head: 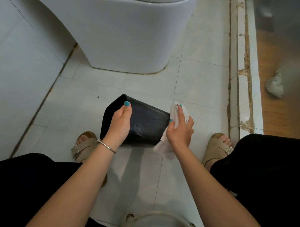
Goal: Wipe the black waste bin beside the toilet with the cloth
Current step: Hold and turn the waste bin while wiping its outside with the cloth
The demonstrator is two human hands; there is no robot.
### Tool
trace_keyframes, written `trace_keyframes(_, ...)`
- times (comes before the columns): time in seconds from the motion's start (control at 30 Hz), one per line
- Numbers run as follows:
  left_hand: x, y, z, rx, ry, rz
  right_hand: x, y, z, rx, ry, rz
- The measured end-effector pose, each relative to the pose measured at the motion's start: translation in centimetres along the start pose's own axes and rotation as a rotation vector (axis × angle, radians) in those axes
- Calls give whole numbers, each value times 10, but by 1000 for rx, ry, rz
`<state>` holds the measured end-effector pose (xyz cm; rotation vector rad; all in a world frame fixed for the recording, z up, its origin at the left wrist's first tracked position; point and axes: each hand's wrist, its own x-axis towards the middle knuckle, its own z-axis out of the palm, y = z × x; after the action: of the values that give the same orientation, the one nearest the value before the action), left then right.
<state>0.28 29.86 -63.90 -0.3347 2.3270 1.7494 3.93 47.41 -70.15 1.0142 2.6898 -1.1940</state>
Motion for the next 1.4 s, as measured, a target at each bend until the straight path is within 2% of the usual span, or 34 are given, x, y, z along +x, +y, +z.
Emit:
trace_keyframes(0.07,-2,-1,3,-28,50,-30,-11,-16,2,33,2,-35)
trace_keyframes(0.23,0,1,10,-117,142,-86,-62,-67,10,128,-87,-408)
trace_keyframes(0.33,0,0,8,-207,101,-117,-85,-78,16,195,-132,-521)
trace_keyframes(0.47,-5,6,17,-477,-62,-231,-79,-69,8,188,-72,-570)
trace_keyframes(0.53,-7,10,20,-496,-116,-255,-74,-64,4,132,-40,-614)
trace_keyframes(0.63,-7,10,20,-437,-80,-265,-65,-54,2,43,-18,-682)
trace_keyframes(0.83,-2,8,20,-246,90,-344,-38,-26,6,-20,28,-572)
trace_keyframes(0.97,5,0,23,-168,96,-302,-14,1,3,-41,16,-394)
trace_keyframes(1.17,9,1,25,-106,113,-330,11,30,-5,-54,51,-131)
trace_keyframes(1.4,6,0,27,-106,109,-295,4,11,-4,-11,14,-140)
